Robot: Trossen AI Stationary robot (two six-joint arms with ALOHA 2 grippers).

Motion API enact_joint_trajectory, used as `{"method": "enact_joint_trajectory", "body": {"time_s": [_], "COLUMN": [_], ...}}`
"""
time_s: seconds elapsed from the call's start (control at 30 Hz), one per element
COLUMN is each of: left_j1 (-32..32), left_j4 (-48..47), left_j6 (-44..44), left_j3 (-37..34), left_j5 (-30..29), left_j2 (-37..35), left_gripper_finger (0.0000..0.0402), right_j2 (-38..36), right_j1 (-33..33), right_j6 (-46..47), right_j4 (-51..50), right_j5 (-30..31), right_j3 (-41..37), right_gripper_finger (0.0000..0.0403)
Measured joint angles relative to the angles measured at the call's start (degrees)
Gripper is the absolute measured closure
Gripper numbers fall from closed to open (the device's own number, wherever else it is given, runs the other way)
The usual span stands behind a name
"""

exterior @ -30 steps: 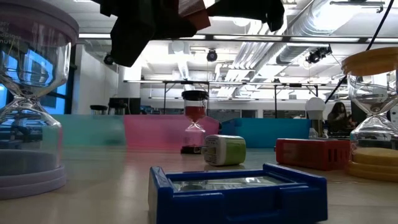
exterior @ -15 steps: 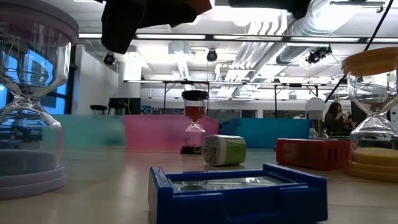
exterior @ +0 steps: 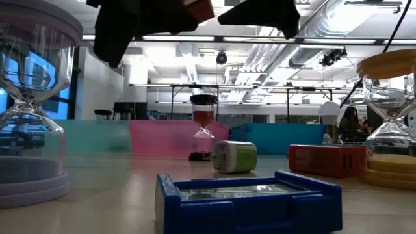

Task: Pick & Place Office items
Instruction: Put the top red charger adapter into the blue bin

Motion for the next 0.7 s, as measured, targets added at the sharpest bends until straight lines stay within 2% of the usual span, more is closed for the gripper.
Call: {"method": "enact_joint_trajectory", "body": {"time_s": [0.3,0.4,0.7], "left_j1": [-0.02,0.13,0.31], "left_j4": [0.24,1.01,0.81], "left_j6": [0.08,-0.18,-0.87], "left_j3": [0.0,0.42,0.32], "left_j5": [-1.19,-0.45,-0.68], "left_j2": [0.0,-0.11,-0.13], "left_gripper_finger": [0.0191,0.0194,0.0197], "right_j2": [0.38,0.7,0.69], "right_j1": [1.0,2.14,2.74], "right_j6": [-0.37,-0.46,-2.88], "right_j4": [1.38,1.3,2.37], "right_j5": [-0.47,-2.36,-0.34], "right_j3": [-0.02,0.05,0.0], "right_gripper_finger": [0.0172,0.0172,0.0172]}}
